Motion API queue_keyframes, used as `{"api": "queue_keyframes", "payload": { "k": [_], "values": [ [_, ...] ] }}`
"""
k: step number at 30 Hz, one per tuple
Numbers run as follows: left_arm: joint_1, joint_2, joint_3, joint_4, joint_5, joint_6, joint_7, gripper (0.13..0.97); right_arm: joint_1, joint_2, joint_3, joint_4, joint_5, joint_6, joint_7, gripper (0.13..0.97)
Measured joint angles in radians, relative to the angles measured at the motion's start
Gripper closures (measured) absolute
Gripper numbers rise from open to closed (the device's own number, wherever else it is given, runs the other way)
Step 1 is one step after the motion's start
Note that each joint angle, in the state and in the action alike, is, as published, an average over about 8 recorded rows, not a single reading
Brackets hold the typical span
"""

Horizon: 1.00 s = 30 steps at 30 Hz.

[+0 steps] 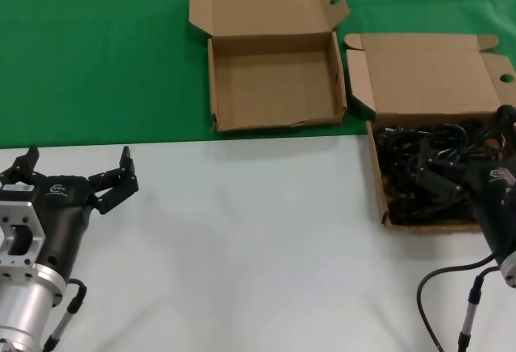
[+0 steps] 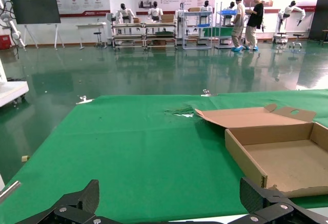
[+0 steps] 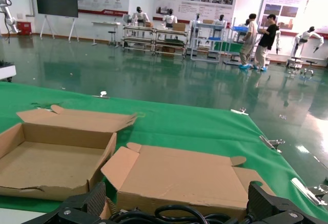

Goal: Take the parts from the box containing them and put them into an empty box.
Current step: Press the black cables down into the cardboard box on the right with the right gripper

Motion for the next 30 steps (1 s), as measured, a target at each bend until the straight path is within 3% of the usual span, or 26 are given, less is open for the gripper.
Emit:
{"api": "queue_keyframes", "payload": {
  "k": [30],
  "values": [
    [0.000,0.000,0.000,0.000,0.000,0.000,0.000,0.139,0.000,0.000,0.000,0.000,0.000,0.000,0.000,0.129]
  ]
}}
